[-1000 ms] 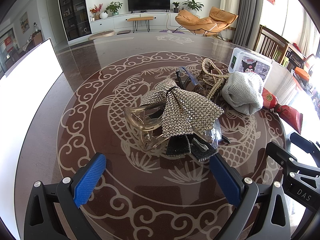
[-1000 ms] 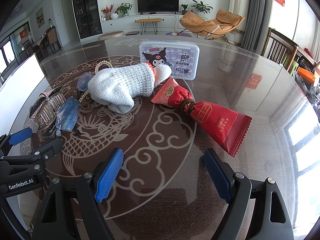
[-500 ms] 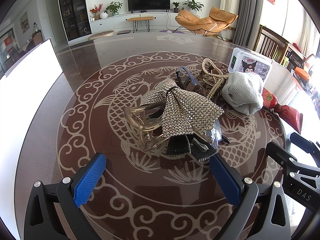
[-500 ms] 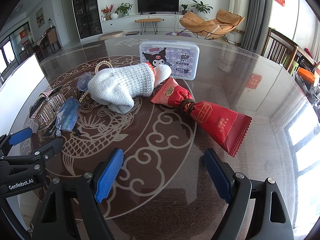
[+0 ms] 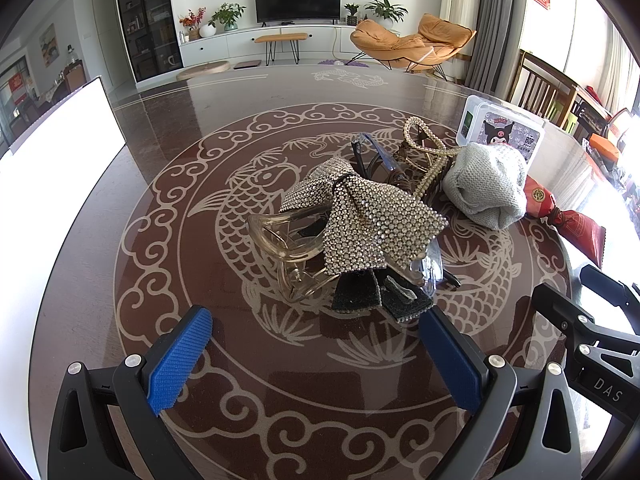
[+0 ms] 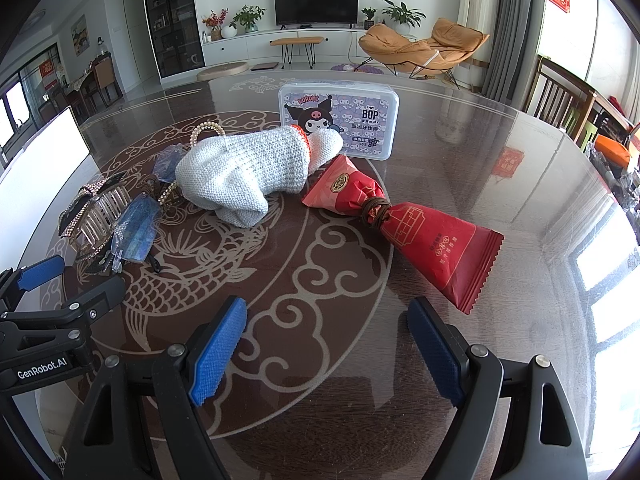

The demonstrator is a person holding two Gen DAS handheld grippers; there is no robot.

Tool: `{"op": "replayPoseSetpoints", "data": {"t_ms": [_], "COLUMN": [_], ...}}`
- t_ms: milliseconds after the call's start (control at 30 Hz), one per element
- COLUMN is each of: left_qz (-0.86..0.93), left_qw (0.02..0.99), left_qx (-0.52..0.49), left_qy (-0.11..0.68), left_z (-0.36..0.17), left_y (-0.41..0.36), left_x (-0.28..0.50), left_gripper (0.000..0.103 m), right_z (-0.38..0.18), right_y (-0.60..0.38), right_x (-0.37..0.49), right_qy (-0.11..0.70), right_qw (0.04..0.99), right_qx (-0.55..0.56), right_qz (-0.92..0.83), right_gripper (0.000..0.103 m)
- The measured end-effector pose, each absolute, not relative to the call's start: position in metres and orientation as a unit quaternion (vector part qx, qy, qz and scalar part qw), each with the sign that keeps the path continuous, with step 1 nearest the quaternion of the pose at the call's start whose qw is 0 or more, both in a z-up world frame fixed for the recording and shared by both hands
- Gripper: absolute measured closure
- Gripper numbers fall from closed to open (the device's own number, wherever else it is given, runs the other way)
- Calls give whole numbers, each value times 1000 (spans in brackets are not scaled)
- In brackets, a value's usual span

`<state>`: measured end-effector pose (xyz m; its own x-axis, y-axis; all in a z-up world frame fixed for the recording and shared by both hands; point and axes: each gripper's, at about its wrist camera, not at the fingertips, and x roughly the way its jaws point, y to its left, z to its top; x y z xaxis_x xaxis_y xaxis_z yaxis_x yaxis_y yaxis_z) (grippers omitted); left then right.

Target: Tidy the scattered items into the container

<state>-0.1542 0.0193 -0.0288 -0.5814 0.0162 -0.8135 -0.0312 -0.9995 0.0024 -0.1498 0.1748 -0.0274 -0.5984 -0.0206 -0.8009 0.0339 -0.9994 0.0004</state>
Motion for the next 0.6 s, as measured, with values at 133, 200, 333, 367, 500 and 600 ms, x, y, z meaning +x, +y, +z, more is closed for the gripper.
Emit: {"op": "replayPoseSetpoints", "data": {"t_ms": [133, 200, 333, 367, 500, 600], "left_qz": [889, 889, 889, 889, 889, 889], "left_qw": [13, 13, 13, 13, 13, 13], "left_qx": [-457, -457, -457, -457, -457, -457], "left_qy": [8, 8, 8, 8, 8, 8], "left_z": [-29, -29, -29, -29, -29, -29], "left_y": [19, 19, 19, 19, 19, 19], "left_x": [-154, -154, -154, -154, -154, -154], "left_gripper": [0, 0, 0, 0, 0, 0], "right_z": [-27, -27, -27, -27, -27, -27], "right_y": [175, 175, 175, 175, 175, 175], "right_x": [-151, -150, -150, -149, -150, -149], "right_qy": [7, 7, 7, 7, 7, 7], "right_qw": [15, 15, 15, 15, 15, 15], "right_qx": [448, 448, 448, 448, 448, 448], "right_qz": [-894, -894, -894, -894, -894, -894], "right_gripper": [19, 19, 19, 19, 19, 19]}}
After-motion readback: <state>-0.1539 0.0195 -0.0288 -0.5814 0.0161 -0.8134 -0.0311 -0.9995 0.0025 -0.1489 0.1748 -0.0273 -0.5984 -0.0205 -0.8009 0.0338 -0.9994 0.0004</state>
